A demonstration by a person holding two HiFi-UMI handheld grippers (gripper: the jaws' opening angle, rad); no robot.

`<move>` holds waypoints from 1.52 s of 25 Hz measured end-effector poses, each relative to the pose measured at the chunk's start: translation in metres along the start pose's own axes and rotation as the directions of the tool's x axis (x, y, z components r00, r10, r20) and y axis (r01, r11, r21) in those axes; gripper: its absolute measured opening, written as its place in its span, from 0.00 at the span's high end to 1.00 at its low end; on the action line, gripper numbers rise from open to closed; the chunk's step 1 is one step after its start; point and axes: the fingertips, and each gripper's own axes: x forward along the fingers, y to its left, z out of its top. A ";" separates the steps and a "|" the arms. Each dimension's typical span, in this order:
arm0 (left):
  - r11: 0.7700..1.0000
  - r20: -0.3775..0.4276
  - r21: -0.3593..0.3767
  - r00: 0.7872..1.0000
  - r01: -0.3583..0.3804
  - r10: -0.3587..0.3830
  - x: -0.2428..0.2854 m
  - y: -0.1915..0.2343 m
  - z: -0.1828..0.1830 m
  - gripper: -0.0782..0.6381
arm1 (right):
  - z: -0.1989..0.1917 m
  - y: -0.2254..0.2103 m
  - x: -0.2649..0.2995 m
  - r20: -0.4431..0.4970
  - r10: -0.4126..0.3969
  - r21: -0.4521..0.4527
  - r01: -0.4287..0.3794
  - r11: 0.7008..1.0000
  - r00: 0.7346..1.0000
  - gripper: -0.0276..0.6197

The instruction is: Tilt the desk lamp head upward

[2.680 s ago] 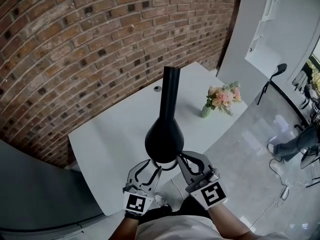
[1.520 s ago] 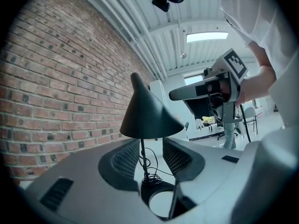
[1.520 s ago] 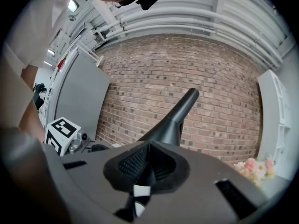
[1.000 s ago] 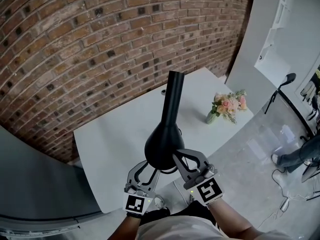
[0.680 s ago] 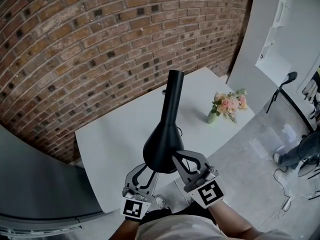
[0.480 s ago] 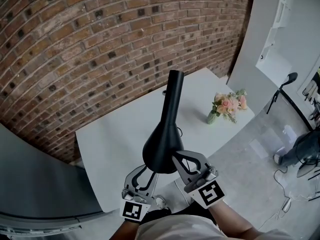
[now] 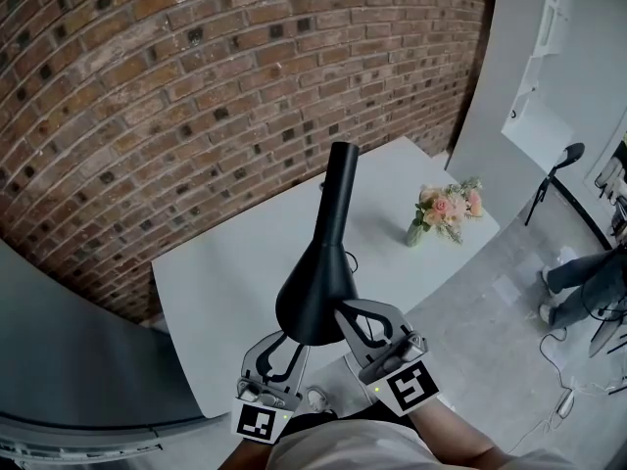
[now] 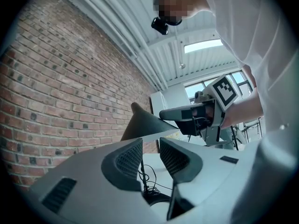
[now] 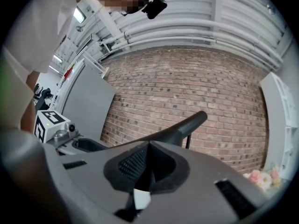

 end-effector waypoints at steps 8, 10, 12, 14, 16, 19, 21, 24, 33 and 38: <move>0.999 0.013 -0.003 0.999 0.047 -0.047 0.017 -0.020 -0.002 0.74 | -0.001 0.008 0.000 -0.005 0.043 -0.039 -0.043 0.998 0.999 0.93; 0.999 0.019 -0.011 0.999 0.048 -0.047 0.020 -0.020 -0.001 0.74 | -0.002 0.005 -0.002 -0.007 0.039 -0.038 -0.039 0.999 0.999 0.93; 0.999 0.012 -0.020 0.999 0.040 -0.040 0.022 -0.020 0.000 0.75 | -0.005 0.000 -0.005 -0.011 0.024 -0.024 -0.024 0.999 1.000 0.93; 0.999 0.000 -0.029 1.000 0.024 -0.024 0.022 -0.017 0.001 0.77 | -0.009 -0.005 -0.008 -0.019 0.009 -0.019 -0.009 1.000 1.000 0.93; 1.000 0.000 -0.030 1.000 0.010 -0.010 0.021 -0.015 0.005 0.79 | -0.012 -0.009 -0.010 -0.024 0.000 -0.023 0.000 1.000 1.000 0.93; 1.000 0.012 -0.023 1.000 -0.003 0.003 0.020 -0.014 0.012 0.80 | -0.012 -0.012 -0.013 -0.016 -0.006 -0.021 0.005 1.000 1.000 0.93; 1.000 0.016 -0.019 1.000 -0.006 0.006 0.019 -0.015 0.018 0.80 | -0.010 -0.012 -0.014 -0.011 -0.002 -0.020 0.002 1.000 1.000 0.93; 1.000 0.011 -0.004 1.000 -0.023 0.023 0.020 -0.014 0.022 0.81 | -0.010 -0.012 -0.014 -0.015 0.020 -0.034 -0.021 0.999 1.000 0.93; 0.988 -0.014 0.025 0.988 -0.154 0.154 0.025 -0.011 0.036 0.83 | 0.002 -0.015 -0.021 0.006 0.114 -0.074 -0.113 0.991 0.993 0.93; 0.981 -0.012 0.050 0.982 -0.187 0.188 0.025 -0.010 0.044 0.84 | 0.008 -0.005 -0.017 0.024 0.136 -0.063 -0.134 0.989 0.990 0.93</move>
